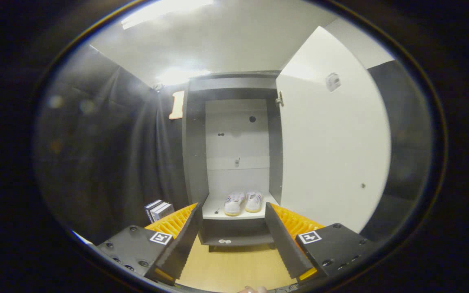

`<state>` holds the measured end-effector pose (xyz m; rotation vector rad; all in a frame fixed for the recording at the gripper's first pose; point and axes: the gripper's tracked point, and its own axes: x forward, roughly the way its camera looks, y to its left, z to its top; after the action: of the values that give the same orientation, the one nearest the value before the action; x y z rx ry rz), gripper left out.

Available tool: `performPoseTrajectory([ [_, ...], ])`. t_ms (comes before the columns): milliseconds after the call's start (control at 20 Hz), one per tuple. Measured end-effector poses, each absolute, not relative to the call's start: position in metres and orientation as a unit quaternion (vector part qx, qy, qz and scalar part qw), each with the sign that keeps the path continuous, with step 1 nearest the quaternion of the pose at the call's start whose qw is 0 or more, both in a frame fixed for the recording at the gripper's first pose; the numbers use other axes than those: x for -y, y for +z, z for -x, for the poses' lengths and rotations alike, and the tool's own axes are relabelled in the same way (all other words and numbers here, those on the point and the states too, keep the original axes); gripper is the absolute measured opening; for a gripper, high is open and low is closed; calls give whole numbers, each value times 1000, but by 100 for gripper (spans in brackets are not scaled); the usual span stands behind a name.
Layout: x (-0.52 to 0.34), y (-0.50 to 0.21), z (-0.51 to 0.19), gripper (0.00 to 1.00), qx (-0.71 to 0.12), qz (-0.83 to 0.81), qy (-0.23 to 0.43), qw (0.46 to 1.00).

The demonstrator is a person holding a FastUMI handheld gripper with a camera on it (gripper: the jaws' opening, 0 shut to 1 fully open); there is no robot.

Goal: Open the shoe cabinet door, grab the shoes and put them into the shoe cabinet, then close the shoe cabinet door.

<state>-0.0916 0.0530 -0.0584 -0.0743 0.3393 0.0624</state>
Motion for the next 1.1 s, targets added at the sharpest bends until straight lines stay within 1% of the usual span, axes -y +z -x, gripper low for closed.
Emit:
performPoseTrajectory([
  [350,55,-28,147,96,-178,32,-31,983],
  [600,146,-2,153,96,-171,58,-55,982],
  [850,228,-5,121,96,-176,76,-53,980],
  [1100,259,-35,54,96,-186,64,-10,980],
])
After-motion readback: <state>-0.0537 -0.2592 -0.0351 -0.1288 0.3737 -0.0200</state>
